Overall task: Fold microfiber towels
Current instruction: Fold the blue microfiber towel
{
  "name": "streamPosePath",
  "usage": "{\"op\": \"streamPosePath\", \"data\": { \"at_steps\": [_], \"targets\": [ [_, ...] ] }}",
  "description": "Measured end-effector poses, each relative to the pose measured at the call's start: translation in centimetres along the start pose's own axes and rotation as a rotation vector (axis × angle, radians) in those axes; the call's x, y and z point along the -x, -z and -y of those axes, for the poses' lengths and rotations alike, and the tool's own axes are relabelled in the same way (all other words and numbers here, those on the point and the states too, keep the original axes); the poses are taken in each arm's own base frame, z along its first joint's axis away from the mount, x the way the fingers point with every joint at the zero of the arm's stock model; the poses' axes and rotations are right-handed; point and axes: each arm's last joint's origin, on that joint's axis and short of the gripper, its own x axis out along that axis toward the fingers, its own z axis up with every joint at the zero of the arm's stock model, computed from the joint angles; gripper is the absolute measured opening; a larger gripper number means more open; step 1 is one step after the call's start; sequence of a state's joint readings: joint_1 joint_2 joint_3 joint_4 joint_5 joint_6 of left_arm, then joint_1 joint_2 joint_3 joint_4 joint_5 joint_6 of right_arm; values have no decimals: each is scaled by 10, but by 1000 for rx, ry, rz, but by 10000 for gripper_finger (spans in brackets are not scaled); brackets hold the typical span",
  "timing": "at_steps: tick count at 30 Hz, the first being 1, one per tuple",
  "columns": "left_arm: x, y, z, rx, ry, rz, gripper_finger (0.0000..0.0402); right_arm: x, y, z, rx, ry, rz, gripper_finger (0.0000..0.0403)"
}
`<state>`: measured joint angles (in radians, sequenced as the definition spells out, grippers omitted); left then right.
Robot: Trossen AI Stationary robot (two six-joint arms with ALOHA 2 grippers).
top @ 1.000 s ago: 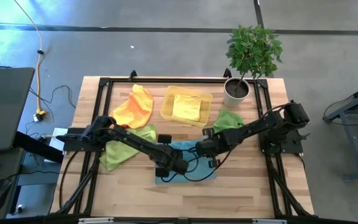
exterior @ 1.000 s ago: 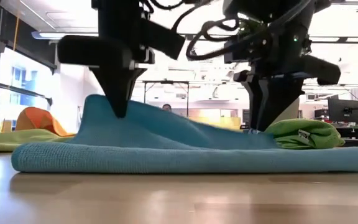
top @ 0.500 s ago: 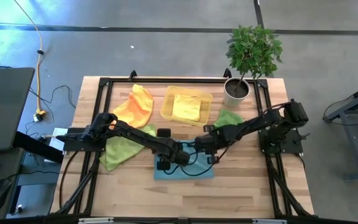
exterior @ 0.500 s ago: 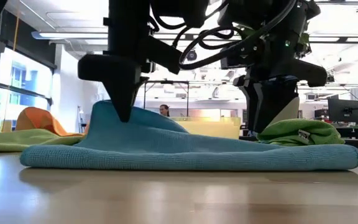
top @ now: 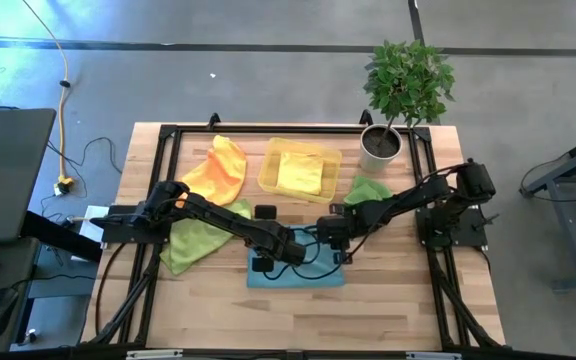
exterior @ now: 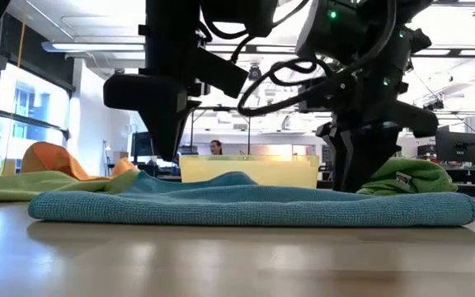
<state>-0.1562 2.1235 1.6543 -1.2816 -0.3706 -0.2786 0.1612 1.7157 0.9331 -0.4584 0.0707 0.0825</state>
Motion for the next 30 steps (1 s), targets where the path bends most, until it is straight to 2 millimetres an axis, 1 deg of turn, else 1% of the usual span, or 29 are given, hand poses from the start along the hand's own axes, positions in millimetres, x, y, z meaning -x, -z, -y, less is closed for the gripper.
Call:
{"op": "streamPosePath", "data": {
  "at_steps": [5,7,13,15,17,20,22,25,30],
  "targets": [
    [0,-1,0,-24,-3,7,35,0,1,0,-24,1,-9,103],
    [-1,-1,-2,-22,-34,15,31,0,1,1,-22,17,-8,103],
    [-16,4,-10,-4,-87,-34,20,0,6,6,-20,181,-40,103],
    [-18,7,-12,-14,-122,-58,19,2,8,7,-41,226,-58,103],
    [-18,9,-12,-28,-140,-71,19,7,10,7,-63,247,-60,103],
    [-15,11,-14,-67,-135,-80,21,21,10,8,-130,248,-30,103],
    [-10,12,-16,-97,-99,-73,21,33,10,9,-189,243,8,103],
    [-4,14,-22,-121,8,-71,21,52,11,11,-294,232,66,103],
    [11,14,-34,-144,304,-4,19,76,14,10,-514,184,141,103]
  ]
}}
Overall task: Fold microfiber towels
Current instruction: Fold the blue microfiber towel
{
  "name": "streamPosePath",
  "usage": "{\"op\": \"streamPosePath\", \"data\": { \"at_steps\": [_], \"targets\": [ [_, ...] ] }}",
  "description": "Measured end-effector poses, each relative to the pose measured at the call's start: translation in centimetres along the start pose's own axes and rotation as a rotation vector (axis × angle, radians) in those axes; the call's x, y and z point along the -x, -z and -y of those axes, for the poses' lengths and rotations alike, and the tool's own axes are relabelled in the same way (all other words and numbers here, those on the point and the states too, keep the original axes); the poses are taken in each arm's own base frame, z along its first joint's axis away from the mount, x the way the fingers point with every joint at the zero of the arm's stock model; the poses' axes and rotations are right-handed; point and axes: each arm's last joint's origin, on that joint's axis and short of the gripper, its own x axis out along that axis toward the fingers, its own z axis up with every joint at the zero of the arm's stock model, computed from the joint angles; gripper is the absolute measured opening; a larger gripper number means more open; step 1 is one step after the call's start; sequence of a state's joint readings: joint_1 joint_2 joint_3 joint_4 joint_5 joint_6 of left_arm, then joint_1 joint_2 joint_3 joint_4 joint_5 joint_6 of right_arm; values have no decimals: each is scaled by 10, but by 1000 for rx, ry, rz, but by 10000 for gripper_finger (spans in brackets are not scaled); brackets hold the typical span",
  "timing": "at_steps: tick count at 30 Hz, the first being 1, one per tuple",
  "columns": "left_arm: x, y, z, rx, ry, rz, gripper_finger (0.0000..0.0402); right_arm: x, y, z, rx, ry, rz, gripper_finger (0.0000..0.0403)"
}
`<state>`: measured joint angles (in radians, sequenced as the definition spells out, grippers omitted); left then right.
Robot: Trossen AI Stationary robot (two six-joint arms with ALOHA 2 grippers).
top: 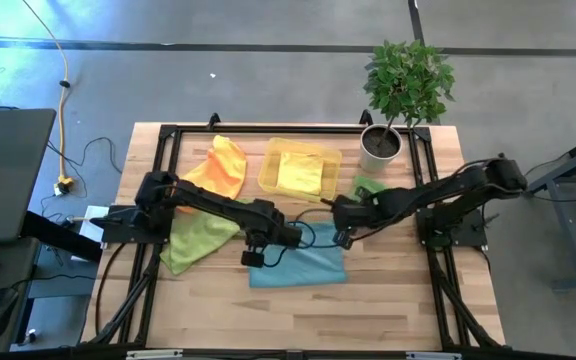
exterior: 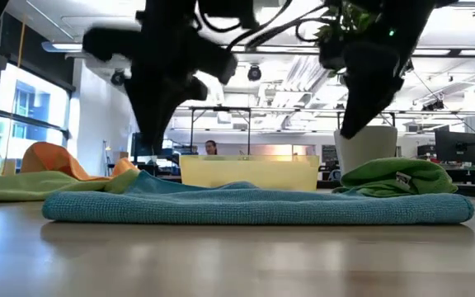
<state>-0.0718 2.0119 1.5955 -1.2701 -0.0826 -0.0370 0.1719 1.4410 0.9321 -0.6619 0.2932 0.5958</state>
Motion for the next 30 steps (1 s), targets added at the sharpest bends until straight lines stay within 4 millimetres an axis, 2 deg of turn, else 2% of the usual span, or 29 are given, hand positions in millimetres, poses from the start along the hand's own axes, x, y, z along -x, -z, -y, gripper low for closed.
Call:
{"op": "streamPosePath", "data": {
  "at_steps": [2,5,9,14,20,25,30],
  "targets": [
    [5,-2,-2,-24,104,55,15,5,2,-2,-51,-22,6,103],
    [11,-9,-2,-77,167,171,9,9,11,-9,-45,-40,5,103],
    [7,-12,0,-88,181,230,4,1,32,-19,-96,-80,10,103],
    [-17,-7,1,-32,194,195,3,-14,46,-26,-241,-180,114,103],
    [-47,-4,7,47,238,229,0,-26,50,-28,-321,-293,245,103],
    [-65,-1,12,97,244,264,0,-34,54,-29,-323,-309,246,103],
    [-73,3,15,135,251,275,0,-45,57,-32,-310,-301,214,103]
  ]
}}
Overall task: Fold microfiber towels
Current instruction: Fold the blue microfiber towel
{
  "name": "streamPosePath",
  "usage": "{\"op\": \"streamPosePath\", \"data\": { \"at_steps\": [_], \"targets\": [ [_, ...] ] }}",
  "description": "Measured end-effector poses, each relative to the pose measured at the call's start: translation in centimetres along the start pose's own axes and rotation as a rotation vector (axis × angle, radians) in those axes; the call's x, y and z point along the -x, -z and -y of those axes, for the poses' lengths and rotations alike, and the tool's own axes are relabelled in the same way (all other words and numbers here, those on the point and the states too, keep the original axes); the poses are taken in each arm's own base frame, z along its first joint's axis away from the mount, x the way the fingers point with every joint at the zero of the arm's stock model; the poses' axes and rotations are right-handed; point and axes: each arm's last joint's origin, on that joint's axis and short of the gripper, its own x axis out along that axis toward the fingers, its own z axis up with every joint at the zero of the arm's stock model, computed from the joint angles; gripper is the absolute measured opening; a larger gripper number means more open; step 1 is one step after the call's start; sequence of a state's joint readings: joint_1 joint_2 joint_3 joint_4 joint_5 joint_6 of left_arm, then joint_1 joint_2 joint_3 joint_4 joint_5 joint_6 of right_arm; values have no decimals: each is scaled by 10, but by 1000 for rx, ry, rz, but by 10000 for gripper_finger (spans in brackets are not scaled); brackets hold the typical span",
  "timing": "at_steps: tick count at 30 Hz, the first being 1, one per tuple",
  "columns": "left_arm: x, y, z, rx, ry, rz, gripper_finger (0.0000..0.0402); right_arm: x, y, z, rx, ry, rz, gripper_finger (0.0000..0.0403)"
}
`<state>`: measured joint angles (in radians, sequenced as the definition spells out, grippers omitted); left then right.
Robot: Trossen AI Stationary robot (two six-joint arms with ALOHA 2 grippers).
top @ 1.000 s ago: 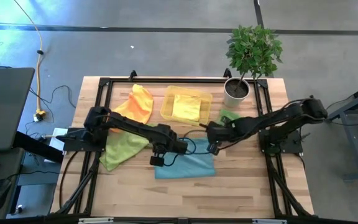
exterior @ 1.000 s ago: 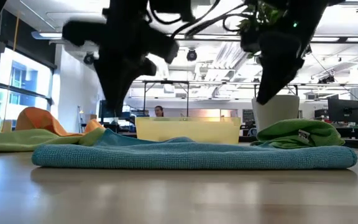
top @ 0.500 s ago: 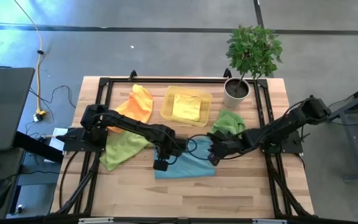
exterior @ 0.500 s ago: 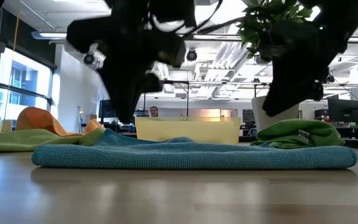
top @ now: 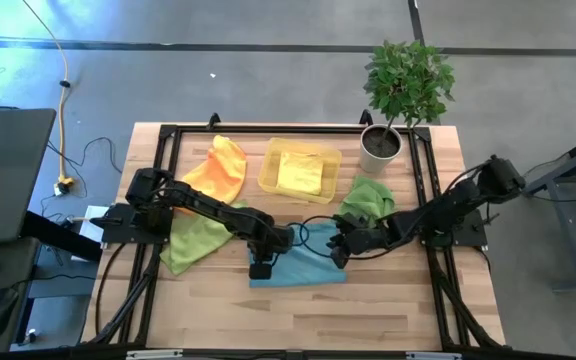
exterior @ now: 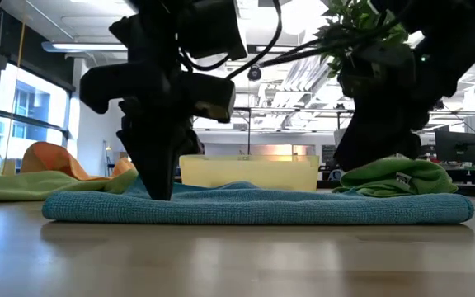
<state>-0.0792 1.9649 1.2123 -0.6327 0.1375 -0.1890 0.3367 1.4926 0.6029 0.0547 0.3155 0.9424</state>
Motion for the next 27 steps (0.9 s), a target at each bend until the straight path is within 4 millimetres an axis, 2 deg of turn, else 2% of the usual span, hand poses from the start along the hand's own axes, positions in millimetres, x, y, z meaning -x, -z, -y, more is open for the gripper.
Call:
{"op": "streamPosePath", "data": {
  "at_steps": [8,18,23,27],
  "targets": [
    [-1,-1,-1,-47,-17,9,0,-23,6,-1,-11,-58,-32,103],
    [0,-14,-14,45,-33,121,0,-38,16,2,15,-70,-100,103],
    [11,-22,-8,52,-44,152,0,-38,17,5,29,-30,-121,103],
    [32,-29,0,34,-26,205,0,-35,17,7,64,-20,-129,103]
  ]
}}
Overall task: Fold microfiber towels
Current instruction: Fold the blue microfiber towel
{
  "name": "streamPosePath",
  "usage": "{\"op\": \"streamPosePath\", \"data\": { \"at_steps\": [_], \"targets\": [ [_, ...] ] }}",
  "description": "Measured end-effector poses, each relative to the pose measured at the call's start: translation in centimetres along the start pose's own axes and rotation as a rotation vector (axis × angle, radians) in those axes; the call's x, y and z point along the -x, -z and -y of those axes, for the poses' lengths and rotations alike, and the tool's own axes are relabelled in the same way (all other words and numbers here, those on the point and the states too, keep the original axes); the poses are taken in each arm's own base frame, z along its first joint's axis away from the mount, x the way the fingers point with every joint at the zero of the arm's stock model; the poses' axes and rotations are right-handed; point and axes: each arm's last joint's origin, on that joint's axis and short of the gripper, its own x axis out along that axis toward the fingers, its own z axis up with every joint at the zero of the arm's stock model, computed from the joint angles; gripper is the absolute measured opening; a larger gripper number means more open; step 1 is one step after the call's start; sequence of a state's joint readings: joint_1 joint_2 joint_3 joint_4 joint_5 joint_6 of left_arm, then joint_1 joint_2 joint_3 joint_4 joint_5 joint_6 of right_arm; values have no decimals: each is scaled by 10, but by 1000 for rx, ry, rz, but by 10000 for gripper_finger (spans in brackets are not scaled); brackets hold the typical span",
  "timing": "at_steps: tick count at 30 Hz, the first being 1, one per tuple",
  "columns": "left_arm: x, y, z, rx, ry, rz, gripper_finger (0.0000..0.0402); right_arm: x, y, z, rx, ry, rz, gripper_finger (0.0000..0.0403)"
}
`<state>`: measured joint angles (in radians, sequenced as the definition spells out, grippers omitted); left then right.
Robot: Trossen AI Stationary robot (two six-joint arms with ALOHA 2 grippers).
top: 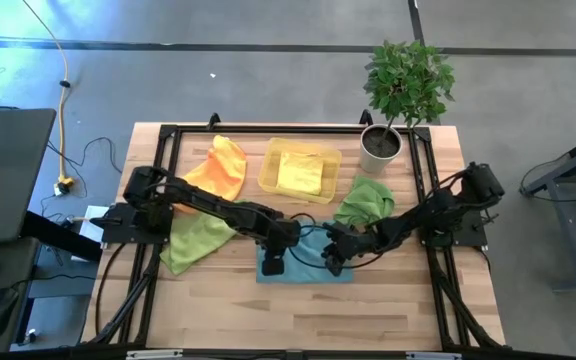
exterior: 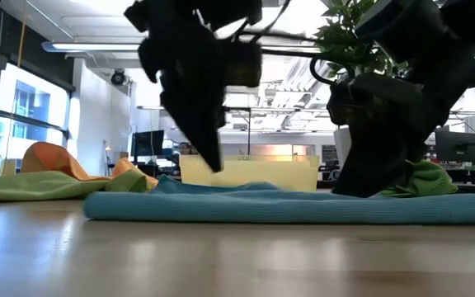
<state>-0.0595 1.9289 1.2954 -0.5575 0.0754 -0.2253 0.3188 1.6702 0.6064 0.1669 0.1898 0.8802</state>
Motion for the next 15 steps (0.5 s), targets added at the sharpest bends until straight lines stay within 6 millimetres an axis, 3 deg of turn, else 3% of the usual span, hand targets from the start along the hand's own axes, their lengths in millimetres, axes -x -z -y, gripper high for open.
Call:
{"op": "streamPosePath", "data": {
  "at_steps": [8,15],
  "targets": [
    [12,6,2,-1,-3,-49,0,24,-4,7,-15,97,0,103],
    [12,12,1,81,-17,-112,0,25,-6,2,-212,61,-46,103]
  ]
}}
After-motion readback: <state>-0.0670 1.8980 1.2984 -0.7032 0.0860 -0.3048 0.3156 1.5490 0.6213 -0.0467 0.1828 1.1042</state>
